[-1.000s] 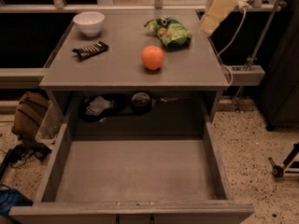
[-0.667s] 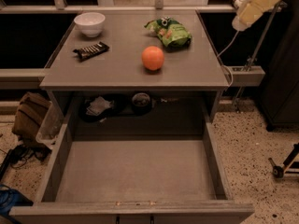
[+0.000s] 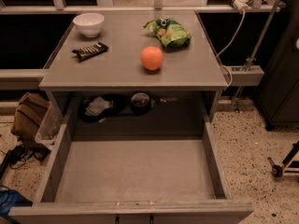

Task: Pick orange from top drawer and place on counter

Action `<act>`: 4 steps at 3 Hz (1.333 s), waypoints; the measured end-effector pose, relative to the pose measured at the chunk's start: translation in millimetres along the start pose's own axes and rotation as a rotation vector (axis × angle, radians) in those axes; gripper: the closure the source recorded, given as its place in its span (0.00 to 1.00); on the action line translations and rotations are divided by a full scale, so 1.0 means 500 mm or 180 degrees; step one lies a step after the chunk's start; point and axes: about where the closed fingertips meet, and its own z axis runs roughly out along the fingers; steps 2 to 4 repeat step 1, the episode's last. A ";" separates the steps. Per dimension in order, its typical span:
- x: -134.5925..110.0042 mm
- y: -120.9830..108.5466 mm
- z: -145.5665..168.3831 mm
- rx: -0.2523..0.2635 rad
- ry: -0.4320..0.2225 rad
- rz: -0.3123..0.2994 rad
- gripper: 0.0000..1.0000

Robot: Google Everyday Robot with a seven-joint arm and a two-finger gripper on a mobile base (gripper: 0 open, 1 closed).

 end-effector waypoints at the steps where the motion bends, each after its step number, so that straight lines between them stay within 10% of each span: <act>1: 0.025 0.011 0.005 0.0030 0.0025 0.0055 0.00; 4: 0.025 0.011 0.005 0.0030 0.0025 0.0055 0.00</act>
Offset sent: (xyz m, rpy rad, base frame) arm 0.0000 0.0000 0.0000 0.0000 0.0000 0.0000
